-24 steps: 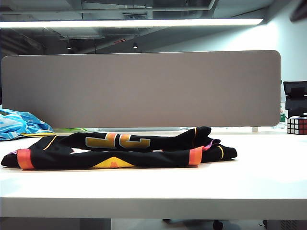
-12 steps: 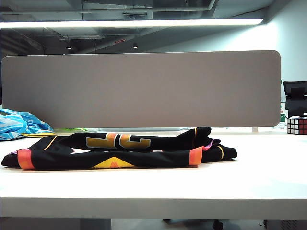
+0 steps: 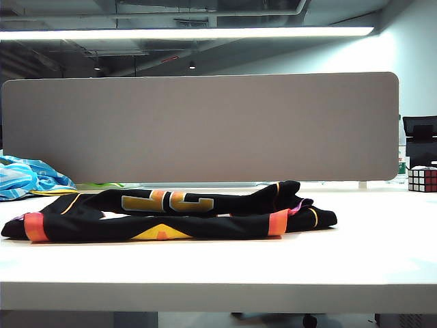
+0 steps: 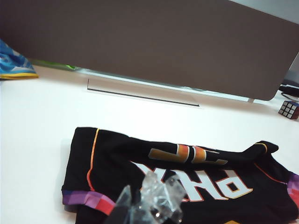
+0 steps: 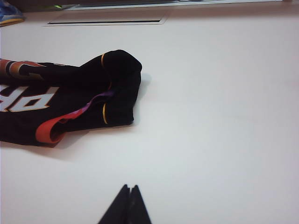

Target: Fold the bottom side of the basketball jersey horizontally towards the center, about one-third of the way, and then fold the bottom of the basketball jersey up towards the top, creating a neat rectangle.

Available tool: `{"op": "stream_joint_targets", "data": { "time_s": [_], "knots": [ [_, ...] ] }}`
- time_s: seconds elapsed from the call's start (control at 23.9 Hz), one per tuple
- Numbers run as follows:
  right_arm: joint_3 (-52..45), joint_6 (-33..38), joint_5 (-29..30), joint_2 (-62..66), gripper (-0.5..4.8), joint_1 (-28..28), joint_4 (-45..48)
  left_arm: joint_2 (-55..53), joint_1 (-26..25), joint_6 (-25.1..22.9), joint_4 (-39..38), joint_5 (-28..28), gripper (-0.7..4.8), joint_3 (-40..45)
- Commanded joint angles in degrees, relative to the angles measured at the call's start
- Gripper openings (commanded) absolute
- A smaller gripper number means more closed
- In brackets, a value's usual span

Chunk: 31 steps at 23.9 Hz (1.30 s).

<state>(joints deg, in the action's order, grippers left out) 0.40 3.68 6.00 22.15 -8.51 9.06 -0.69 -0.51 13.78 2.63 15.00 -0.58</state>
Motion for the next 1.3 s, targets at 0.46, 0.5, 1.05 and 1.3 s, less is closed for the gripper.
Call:
{"op": "stream_joint_targets", "data": {
  "time_s": [0.46,0.5,1.05,1.3],
  "knots": [
    [-0.35,-2.29,-2.34,-17.64,-0.05,9.20,-10.10,-0.02,-0.04,-0.46,-2.14,-2.08,-0.06,0.15],
    [-0.35,-2.45,-3.06,-19.28,-0.05,9.77,-10.99,-0.02,-0.04,-1.73,-2.05,-2.49,-0.06,0.15],
    [-0.37,-4.92,-3.54,-22.16,-0.05,12.61,-7.52,0.42,-0.04,-18.27,5.95,-4.04,-0.06,0.15],
    [-0.35,-4.87,-3.48,-22.16,-0.05,12.57,-7.43,0.42,-0.04,-18.23,4.68,-4.04,-0.06,0.15]
  ]
}}
